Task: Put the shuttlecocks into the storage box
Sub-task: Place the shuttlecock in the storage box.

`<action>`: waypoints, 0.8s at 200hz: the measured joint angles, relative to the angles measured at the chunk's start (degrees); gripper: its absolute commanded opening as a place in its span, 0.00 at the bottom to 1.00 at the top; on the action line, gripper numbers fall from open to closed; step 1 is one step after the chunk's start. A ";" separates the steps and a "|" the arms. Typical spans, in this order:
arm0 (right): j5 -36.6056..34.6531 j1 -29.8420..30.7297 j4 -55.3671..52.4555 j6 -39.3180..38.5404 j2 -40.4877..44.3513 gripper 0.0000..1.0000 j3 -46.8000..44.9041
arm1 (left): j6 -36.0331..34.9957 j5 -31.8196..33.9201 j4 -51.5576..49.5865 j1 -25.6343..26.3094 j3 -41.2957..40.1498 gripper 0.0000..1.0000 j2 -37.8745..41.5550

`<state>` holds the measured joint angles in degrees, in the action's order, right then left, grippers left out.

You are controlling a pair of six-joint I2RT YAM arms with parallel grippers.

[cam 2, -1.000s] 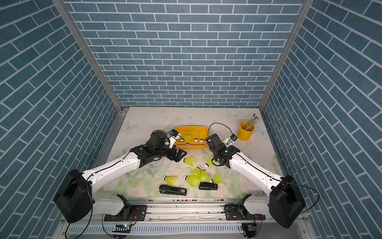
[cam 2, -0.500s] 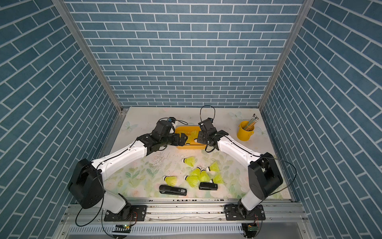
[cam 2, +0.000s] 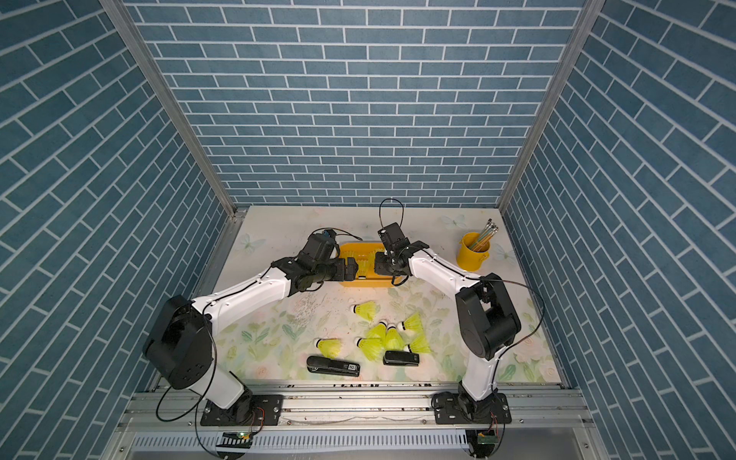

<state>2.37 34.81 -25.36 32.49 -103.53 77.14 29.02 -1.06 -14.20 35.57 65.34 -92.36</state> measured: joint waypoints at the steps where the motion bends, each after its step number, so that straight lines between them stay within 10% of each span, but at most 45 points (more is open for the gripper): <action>1: 0.00 0.00 0.00 0.00 -0.07 0.09 0.02 | 0.00 -0.02 0.02 0.00 0.00 0.99 -0.02; 160: -0.63 -0.11 -4.26 -3.02 -5.99 0.13 3.06 | 0.00 -2.19 1.11 -0.85 4.28 0.99 -6.64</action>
<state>1.74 34.70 -29.63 29.47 -109.51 80.20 29.02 -3.25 -13.08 34.72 69.63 -99.00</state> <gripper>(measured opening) 0.293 0.995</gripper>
